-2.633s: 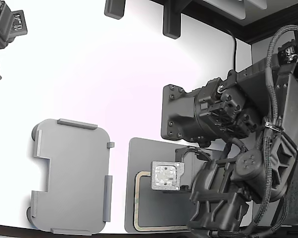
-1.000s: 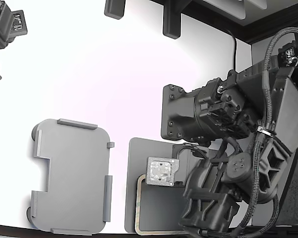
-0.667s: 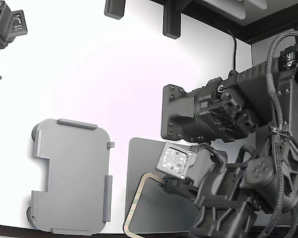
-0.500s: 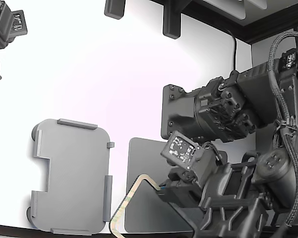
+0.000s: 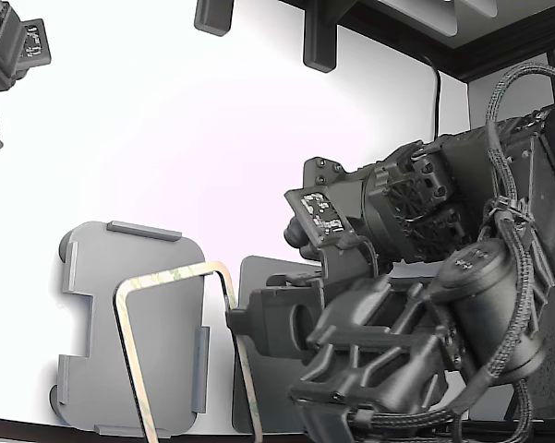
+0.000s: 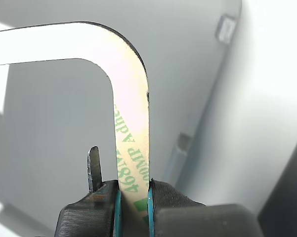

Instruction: Move top rectangular frame to the holder.

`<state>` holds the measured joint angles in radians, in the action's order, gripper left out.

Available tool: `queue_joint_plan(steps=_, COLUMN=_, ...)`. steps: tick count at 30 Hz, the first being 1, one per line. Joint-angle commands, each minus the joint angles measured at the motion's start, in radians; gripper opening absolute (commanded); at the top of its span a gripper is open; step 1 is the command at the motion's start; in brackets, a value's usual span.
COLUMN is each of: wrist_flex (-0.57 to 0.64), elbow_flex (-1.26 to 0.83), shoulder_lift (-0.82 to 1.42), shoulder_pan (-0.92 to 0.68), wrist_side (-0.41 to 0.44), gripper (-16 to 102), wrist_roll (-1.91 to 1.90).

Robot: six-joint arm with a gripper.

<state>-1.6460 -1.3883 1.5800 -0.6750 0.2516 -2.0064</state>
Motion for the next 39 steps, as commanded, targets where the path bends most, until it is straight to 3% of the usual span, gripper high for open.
queue_joint_plan(steps=1, wrist_flex=-0.009, elbow_flex=0.066, shoulder_lift=-0.035, shoulder_pan=0.031, wrist_side=0.017, gripper=-10, wrist_roll=-0.057)
queue_joint_plan(steps=14, wrist_flex=-0.006, elbow_flex=0.186, shoulder_lift=-0.219, shoulder_pan=0.066, wrist_side=-0.034, gripper=-11, wrist_roll=-0.190)
queue_joint_plan(steps=39, wrist_flex=-0.011, elbow_flex=0.092, shoulder_lift=-0.192, shoulder_pan=0.117, wrist_side=-0.084, gripper=-11, wrist_roll=-0.229)
